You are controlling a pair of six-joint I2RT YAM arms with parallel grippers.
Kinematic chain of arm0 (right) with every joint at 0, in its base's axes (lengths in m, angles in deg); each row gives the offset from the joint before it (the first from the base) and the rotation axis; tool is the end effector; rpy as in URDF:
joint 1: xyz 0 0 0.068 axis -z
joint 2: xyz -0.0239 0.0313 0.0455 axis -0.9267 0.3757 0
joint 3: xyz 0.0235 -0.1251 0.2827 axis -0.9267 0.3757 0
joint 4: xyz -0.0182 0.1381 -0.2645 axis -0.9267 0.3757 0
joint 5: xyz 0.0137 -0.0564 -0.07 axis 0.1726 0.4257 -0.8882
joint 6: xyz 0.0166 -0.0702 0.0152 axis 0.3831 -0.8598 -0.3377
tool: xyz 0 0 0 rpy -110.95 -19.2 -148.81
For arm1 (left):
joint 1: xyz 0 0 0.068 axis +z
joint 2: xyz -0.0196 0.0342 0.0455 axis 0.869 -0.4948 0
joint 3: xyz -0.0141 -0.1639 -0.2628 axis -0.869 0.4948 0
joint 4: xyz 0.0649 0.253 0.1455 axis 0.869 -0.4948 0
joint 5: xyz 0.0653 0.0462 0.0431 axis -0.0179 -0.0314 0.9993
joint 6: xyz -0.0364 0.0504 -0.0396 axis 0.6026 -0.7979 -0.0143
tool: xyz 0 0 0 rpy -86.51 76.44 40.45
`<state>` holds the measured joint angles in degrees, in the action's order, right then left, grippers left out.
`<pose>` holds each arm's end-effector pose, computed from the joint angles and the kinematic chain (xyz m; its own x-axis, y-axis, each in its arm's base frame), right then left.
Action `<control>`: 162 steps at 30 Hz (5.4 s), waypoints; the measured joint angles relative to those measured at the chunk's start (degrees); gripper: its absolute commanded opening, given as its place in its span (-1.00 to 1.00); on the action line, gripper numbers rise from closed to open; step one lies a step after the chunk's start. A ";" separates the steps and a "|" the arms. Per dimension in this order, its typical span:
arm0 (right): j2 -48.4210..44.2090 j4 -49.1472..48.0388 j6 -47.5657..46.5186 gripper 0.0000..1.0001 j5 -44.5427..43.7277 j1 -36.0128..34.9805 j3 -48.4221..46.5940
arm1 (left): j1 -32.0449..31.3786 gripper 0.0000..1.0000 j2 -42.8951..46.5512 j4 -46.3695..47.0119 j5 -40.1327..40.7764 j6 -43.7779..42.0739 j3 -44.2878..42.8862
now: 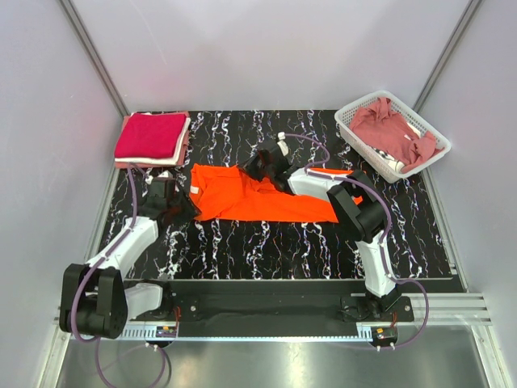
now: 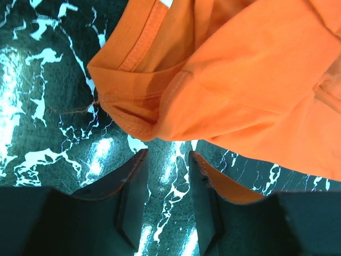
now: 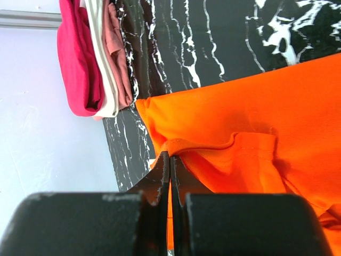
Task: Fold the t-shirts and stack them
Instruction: Fold the tshirt
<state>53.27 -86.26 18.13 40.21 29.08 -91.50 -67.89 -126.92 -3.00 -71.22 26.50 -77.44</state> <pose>0.4385 0.3498 0.1716 -0.6905 0.6362 -0.3441 0.1214 0.5710 0.8119 0.2573 -0.0390 0.1895 -0.7125 -0.5266 -0.4638 -0.3296 0.8346 -0.4413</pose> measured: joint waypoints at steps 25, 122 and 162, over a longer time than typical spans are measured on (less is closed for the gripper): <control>0.00 -0.39 0.66 -1.00 1.79 1.60 1.60 | -2.21 -0.40 -8.37 1.51 7.80 2.38 -0.50; 3.98 29.24 -41.81 -0.36 24.72 8.44 -12.66 | -3.91 -0.02 -69.11 -21.97 -29.62 -53.09 -82.62; 0.00 29.27 -41.77 -0.40 25.92 10.51 -11.43 | -3.91 -1.00 -75.10 -30.27 -29.77 -51.76 -90.25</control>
<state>53.27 -56.99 -23.63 66.13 39.59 -102.93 -71.80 -202.02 -33.27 -100.99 -25.26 -167.69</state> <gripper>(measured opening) 0.314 0.039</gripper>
